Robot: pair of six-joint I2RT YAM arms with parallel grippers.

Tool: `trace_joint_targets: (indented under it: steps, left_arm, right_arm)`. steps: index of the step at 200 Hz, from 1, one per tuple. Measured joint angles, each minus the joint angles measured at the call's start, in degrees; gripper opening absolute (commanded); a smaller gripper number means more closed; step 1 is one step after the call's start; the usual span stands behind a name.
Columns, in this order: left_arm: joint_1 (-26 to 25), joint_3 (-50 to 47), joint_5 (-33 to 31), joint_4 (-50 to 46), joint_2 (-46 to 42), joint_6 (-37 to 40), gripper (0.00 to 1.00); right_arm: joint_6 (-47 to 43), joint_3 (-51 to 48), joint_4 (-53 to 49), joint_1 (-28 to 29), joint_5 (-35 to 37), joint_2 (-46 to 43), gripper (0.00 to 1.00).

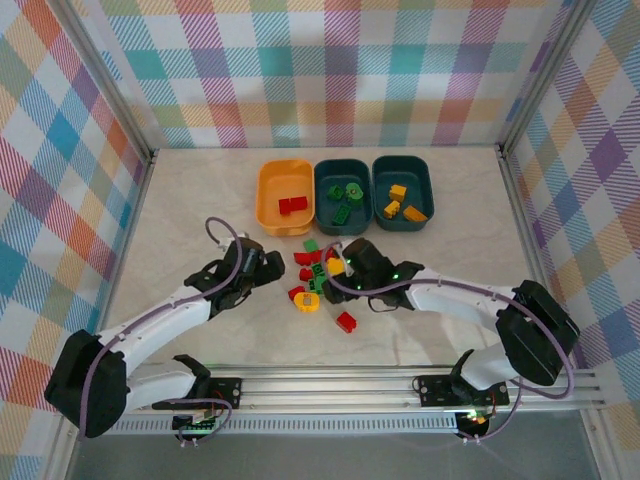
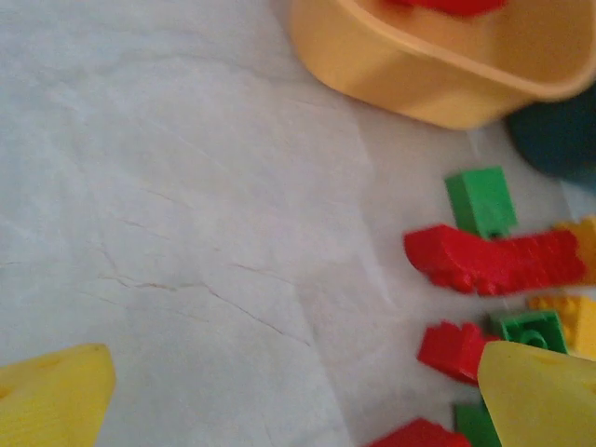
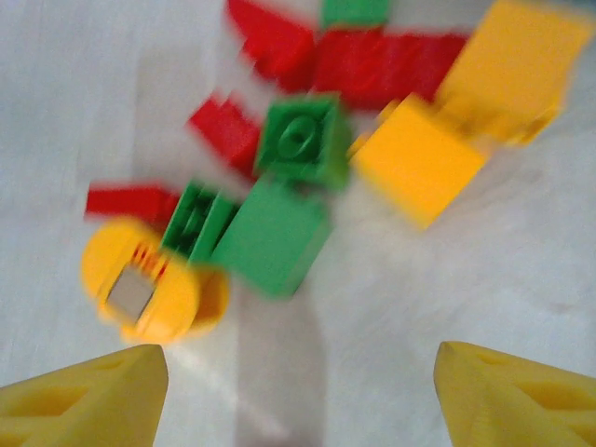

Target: Sort the legos into containers by color

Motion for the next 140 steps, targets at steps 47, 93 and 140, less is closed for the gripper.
trace_joint_targets:
  steps: [47,93,140]
  left_arm:
    - [2.0,-0.8,1.3,0.9,3.2,-3.9,1.0]
    - [2.0,-4.6,0.9,0.7,-3.3,-4.5,1.0]
    - [2.0,-7.0,0.0,0.3,-8.9,-4.8,1.0]
  right_arm:
    - [-0.3,4.3,-12.4,6.3,0.9,5.4,0.74]
    - [0.2,4.5,-16.6,8.9,2.6,12.3,0.56]
    - [0.8,6.7,-17.2,9.1,7.2,12.6,0.22]
